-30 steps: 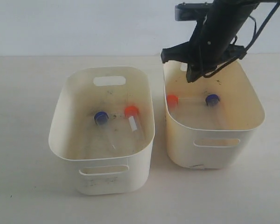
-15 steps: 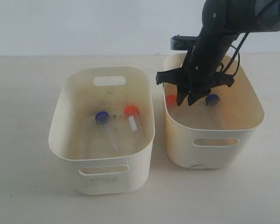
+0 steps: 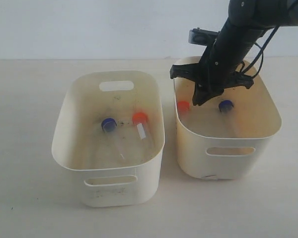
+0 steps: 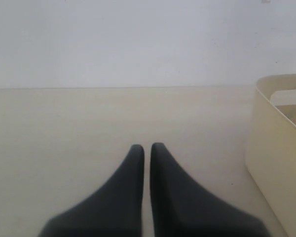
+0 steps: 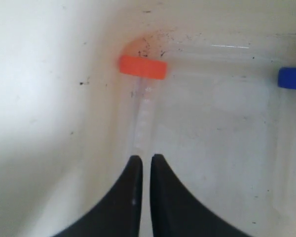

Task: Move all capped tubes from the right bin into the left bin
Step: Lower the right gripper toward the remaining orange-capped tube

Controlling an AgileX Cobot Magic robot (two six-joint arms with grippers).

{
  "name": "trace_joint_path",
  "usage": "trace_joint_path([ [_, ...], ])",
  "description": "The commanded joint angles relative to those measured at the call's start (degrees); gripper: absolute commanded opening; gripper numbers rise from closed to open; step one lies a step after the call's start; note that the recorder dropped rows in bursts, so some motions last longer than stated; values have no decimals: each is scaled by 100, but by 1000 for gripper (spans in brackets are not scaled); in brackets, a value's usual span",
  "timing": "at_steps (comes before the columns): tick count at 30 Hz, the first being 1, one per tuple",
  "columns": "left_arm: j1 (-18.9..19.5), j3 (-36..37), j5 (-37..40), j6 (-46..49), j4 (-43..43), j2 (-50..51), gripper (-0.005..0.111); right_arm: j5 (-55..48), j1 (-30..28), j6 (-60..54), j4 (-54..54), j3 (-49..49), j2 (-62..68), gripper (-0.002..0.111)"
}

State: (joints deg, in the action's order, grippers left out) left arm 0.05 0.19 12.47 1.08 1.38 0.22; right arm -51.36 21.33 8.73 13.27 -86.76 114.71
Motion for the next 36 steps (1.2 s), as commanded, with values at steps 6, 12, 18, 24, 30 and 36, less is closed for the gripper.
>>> trace_joint_path([
  [6,0,-19,-58,-11,11,-22,4,-59,-78,-74,-48,-5,-116,5],
  [12,0,-19,-58,-11,11,-22,4,-94,-372,-74,218,7,-116,5],
  [18,0,-19,-58,-11,11,-22,4,-72,-408,-178,218,7,-66,5],
  [24,0,-19,-47,-11,11,-22,4,-152,-408,-167,510,7,251,5],
  [30,0,-19,-47,-11,11,-22,4,-31,-408,-196,901,7,328,5],
  [36,0,-19,-57,-11,11,-22,4,-15,-408,-352,1069,7,441,34],
])
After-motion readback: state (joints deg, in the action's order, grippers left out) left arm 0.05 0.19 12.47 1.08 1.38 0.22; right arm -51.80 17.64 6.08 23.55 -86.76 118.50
